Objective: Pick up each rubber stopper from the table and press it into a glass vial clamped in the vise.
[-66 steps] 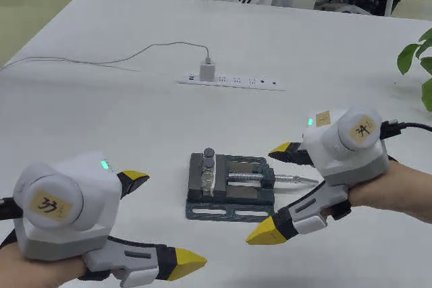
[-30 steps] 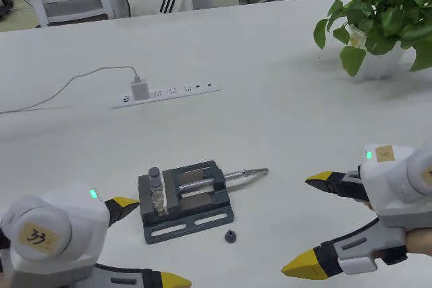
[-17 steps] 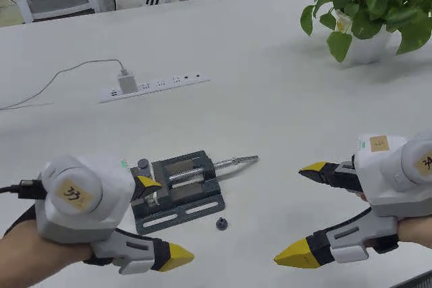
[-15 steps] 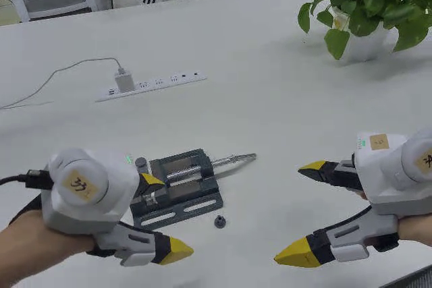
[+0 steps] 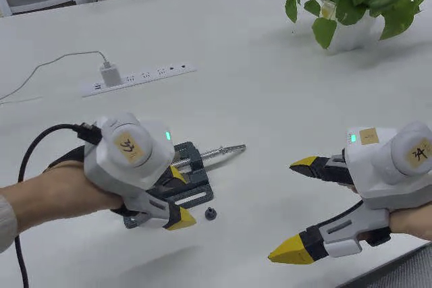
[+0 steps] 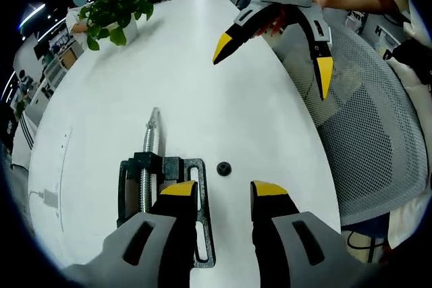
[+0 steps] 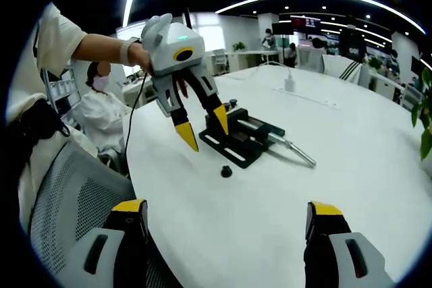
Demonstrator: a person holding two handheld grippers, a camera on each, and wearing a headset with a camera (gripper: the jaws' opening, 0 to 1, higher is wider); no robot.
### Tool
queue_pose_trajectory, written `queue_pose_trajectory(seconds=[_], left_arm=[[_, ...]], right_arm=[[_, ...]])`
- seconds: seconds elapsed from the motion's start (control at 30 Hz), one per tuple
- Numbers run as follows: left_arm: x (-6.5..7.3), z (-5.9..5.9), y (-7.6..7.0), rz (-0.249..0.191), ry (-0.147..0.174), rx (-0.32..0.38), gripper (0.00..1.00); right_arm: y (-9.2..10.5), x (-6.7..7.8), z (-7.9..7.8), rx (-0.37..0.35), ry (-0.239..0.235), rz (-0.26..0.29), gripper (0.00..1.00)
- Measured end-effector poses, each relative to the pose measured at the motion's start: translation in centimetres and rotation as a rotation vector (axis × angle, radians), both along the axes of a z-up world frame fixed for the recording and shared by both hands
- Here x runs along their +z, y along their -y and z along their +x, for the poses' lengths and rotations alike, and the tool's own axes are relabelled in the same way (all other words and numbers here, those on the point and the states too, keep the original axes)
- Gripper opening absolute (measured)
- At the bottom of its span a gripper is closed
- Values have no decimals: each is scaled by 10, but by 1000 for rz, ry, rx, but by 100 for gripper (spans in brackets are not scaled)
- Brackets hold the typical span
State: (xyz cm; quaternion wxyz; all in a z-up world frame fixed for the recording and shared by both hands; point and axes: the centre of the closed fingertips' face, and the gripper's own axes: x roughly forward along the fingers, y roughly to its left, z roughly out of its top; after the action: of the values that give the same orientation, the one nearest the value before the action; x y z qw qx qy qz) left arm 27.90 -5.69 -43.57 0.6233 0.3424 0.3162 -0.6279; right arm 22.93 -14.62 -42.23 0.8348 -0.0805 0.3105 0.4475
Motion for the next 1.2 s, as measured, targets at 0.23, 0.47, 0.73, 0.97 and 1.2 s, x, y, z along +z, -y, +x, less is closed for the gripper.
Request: queue_pose_trajectory(seconds=[0.23,0.47,0.73,0.97,1.2], left_arm=[[-8,1,10,75,5,-105,24],[-19,3,18,141,-5,-160,20],[-33,1,21,207,-26,-201,15],[-41,-2,27,236,-12,-232,12],[-46,-5,30,255,-16,-243,9]], right_arm=[[-1,-1,-2,7,-7,1,95],[3,-2,-3,0,-10,2,95],[4,-5,-4,2,-20,0,94],[4,-8,-6,6,-30,2,93],[6,-10,-7,4,-36,6,92]])
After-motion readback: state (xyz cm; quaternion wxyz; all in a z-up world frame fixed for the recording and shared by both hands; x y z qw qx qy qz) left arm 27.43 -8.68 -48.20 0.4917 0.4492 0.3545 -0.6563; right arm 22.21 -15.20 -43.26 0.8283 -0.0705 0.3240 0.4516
